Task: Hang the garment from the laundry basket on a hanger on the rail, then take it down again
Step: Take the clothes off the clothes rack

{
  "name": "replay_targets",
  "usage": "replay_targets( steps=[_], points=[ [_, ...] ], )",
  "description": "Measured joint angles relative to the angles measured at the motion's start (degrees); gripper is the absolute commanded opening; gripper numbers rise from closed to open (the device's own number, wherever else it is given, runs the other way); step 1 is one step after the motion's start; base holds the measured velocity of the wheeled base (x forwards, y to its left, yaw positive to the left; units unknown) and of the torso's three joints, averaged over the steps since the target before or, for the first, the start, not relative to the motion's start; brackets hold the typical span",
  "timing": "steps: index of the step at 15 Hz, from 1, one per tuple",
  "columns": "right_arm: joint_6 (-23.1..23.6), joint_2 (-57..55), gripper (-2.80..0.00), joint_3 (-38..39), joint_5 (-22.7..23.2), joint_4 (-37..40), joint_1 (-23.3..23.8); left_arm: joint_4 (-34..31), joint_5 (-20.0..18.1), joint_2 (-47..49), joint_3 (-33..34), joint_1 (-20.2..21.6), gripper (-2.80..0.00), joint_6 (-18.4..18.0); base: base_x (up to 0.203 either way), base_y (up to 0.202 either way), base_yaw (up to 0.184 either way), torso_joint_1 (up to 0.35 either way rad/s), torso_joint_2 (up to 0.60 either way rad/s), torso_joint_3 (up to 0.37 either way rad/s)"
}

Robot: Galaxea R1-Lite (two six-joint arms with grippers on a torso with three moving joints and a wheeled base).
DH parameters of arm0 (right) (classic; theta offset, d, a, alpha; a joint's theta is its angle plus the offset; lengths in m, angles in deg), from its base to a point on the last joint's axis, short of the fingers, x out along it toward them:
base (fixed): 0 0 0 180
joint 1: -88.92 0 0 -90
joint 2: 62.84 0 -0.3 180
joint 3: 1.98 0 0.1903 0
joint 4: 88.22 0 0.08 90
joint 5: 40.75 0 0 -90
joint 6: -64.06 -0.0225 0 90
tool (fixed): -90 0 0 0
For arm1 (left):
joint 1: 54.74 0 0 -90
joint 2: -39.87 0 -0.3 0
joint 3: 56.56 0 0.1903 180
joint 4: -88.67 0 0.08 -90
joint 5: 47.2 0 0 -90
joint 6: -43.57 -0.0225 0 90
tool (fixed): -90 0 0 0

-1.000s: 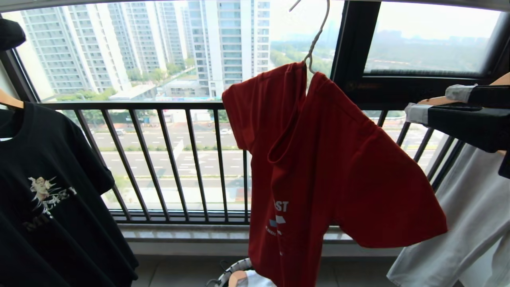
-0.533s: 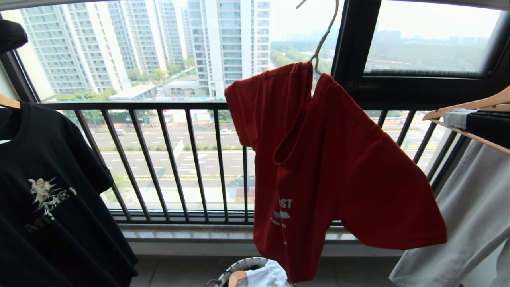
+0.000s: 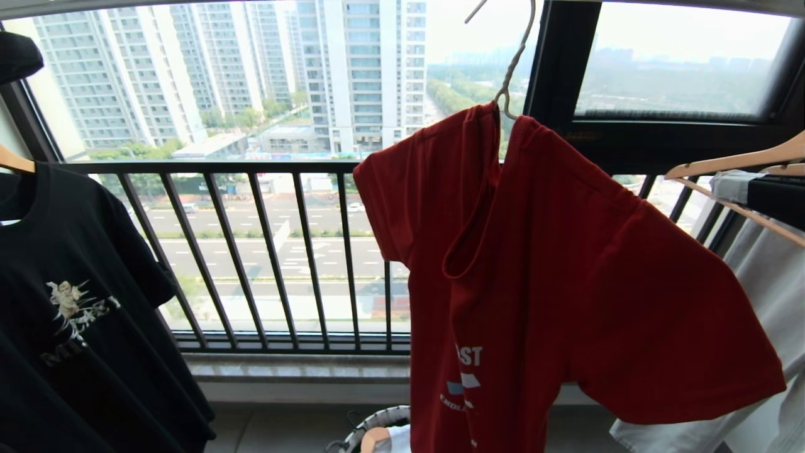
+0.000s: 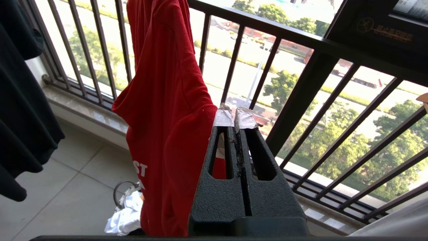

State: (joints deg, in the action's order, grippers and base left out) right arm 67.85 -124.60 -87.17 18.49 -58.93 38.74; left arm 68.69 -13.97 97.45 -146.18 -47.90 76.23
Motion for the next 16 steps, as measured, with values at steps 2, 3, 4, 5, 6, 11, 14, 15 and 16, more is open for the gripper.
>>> replay_targets(
  steps=[2,3,4,5,6,11,14,15,16],
  points=[
    [0.11,0.01,-2.80,0.00,-0.01,0.00,0.23,0.02,0.02,0.00,-0.04,-0.02,-2.80,0.02,0.000,0.000,0.000,0.159,-0.33,-0.157],
    [0.12,0.01,-2.80,0.00,0.00,-0.11,0.26,0.04,0.02,0.00,-0.04,-0.02,-2.80,0.02,0.000,0.000,0.000,0.157,-0.33,-0.163],
    [0.12,0.01,-2.80,-0.02,0.00,-0.02,0.27,-0.01,0.02,0.00,-0.04,-0.02,-2.80,0.00,0.000,0.000,0.000,0.155,-0.33,-0.172],
    [0.17,0.01,-2.80,-0.13,0.00,-0.06,0.27,0.02,0.02,-0.02,-0.04,-0.02,-2.80,0.00,0.000,0.000,0.000,0.150,-0.30,-0.158],
    [0.39,0.01,-2.80,-0.13,-0.01,-0.07,0.32,0.01,0.02,-0.05,-0.04,-0.01,-2.80,0.02,0.000,0.000,0.000,0.154,-0.31,-0.168],
    [0.87,0.07,-2.80,-0.13,-0.02,-0.20,0.29,0.00,0.05,-0.27,-0.04,-0.02,-2.80,0.02,0.000,0.000,0.000,0.132,-0.27,-0.139],
    [0.91,0.10,-2.80,-0.16,0.00,-0.22,0.29,0.00,0.05,-0.44,-0.09,-0.02,-2.80,0.11,0.000,0.000,0.000,0.096,-0.19,-0.106],
    [0.98,0.10,-2.80,-0.29,-0.02,-0.26,0.29,0.00,0.05,-0.48,-0.09,-0.02,-2.80,0.13,0.000,0.000,0.000,0.086,-0.17,-0.088],
    [1.00,0.07,-2.80,-0.30,-0.02,-0.22,0.29,-0.02,0.02,-0.50,-0.09,-0.02,-2.80,0.11,0.000,0.000,0.000,0.085,-0.19,-0.103]
  ],
)
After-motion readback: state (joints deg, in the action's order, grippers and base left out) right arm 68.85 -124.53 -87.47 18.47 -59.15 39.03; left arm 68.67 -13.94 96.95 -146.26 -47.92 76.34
